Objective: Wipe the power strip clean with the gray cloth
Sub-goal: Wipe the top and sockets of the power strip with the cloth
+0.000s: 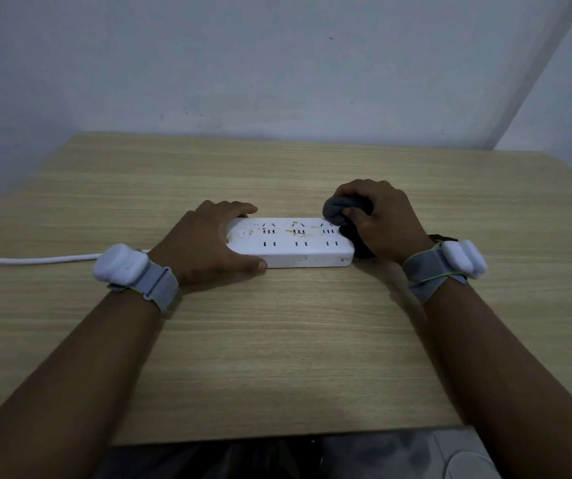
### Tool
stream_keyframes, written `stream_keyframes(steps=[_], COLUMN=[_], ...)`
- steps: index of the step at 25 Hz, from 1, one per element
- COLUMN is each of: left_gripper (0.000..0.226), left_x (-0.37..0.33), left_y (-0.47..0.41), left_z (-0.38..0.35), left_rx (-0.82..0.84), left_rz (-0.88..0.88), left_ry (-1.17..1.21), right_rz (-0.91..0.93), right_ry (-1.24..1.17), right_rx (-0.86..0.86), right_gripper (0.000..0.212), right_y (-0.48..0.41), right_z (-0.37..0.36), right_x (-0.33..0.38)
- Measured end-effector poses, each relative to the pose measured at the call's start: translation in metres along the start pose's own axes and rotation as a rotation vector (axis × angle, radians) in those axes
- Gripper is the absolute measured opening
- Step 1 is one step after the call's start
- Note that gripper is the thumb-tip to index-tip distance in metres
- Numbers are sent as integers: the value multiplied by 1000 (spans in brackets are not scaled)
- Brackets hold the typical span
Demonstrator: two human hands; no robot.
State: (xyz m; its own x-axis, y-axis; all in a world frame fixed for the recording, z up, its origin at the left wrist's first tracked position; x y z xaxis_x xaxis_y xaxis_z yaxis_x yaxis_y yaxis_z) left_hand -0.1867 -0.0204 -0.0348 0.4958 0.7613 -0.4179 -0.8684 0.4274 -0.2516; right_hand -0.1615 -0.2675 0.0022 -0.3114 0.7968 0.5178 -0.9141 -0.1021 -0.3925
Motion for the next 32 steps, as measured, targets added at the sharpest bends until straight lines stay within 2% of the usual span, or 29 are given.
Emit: stream_keyframes(steps=[4,7,12,17,22,26,30,32], left_gripper=[87,83,84,85,86,85,85,84], left_x=[5,5,4,3,2,4,4,3], left_y=[4,5,4,4,3,3,3,3], left_z=[3,2,2,2,2,1,1,1], left_rx=[-71,-97,-95,-90,-82,-84,-90,-89], left_rz=[36,48,37,41,39,47,42,41], left_ry=[139,155,152,138,132,119,126,121], right_rz=[131,220,72,193,99,207,140,151], right_ry=[57,92,126,58,95,31,119,88], right_rx=[11,72,38,105,66,110,110,150], right_gripper=[28,32,31,28,28,29,32,32], right_y=[5,5,-6,2,-6,3,-2,2], right_z=[-7,-23,-19,-30,-32,-35,-35,-32], right_x=[25,43,20,43,33,48,43,43])
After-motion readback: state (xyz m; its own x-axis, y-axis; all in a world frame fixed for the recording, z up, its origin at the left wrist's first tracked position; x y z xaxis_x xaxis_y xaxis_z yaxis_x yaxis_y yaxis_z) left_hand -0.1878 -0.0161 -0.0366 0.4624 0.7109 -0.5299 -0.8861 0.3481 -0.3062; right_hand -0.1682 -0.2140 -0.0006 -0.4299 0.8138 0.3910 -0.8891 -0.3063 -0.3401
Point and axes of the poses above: each hand's wrist, its own y-axis away from the middle knuckle, its own z-axis out of the back of the hand, x = y × z, the point moved 6 cm from there along -y, towards the middle knuckle, and after that the axes turned 10 degrees about -z, right-handed, at the moved point
